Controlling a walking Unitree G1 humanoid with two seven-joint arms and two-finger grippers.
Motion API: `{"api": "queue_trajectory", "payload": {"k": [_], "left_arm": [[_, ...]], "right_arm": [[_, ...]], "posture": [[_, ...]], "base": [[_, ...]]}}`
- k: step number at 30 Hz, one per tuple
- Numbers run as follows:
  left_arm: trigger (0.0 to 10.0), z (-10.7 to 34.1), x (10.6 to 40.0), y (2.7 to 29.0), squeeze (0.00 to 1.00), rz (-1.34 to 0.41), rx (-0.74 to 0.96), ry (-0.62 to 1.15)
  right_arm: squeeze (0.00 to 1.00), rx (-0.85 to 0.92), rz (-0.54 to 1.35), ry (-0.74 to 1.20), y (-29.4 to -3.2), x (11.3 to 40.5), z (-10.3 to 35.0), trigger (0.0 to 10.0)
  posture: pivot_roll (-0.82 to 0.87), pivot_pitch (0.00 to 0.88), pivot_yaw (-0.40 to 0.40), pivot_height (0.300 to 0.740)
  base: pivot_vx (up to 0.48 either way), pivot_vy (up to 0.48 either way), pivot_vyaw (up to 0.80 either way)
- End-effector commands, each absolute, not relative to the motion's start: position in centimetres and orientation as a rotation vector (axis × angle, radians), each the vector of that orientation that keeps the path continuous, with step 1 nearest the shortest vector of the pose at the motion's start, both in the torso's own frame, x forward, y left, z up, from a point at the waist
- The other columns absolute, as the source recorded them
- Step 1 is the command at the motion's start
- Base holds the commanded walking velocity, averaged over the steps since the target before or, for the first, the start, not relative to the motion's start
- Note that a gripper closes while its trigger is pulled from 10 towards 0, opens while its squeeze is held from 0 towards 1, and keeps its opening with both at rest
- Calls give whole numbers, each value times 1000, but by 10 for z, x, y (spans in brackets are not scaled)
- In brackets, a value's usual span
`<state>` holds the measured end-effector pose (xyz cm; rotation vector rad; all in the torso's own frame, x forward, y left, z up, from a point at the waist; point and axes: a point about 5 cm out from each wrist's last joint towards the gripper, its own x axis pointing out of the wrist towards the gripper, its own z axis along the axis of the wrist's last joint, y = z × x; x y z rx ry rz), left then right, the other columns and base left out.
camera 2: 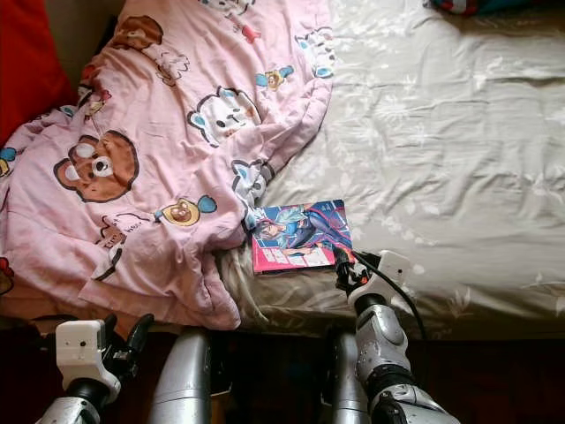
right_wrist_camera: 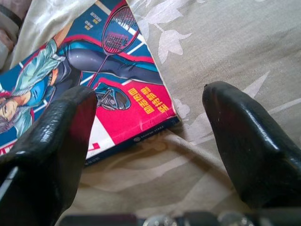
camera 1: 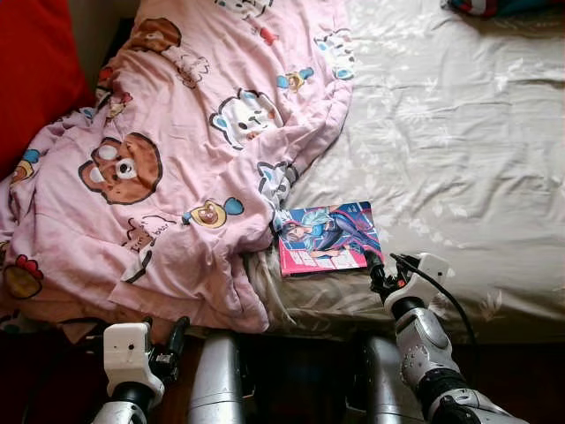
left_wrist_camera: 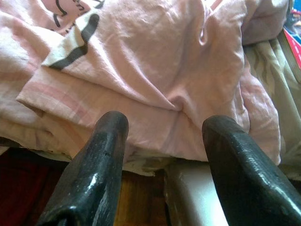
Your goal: Clean up the room
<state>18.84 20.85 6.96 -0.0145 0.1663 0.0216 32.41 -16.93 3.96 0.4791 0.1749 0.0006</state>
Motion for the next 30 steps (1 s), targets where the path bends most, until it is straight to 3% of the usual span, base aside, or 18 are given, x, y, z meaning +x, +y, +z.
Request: {"api": "queue_trajectory", "payload": {"k": [1, 11, 30], "left_arm": [[10000, 66, 180, 211, 0, 14, 5, 208], [10000, 69, 177, 217, 0, 17, 19, 216], [10000, 74, 172, 223, 0, 17, 42, 232]], "right_arm": [[0, 519, -2, 171, -167, 322, 37, 10000], [0, 634, 90, 119, -162, 327, 45, 10000], [0, 681, 33, 83, -177, 325, 45, 10000]], "posture": [[151, 397, 73, 607], [166, 406, 91, 607], [194, 414, 120, 607]], "base": [[0, 0, 0], [0, 0, 0], [0, 0, 0]]}}
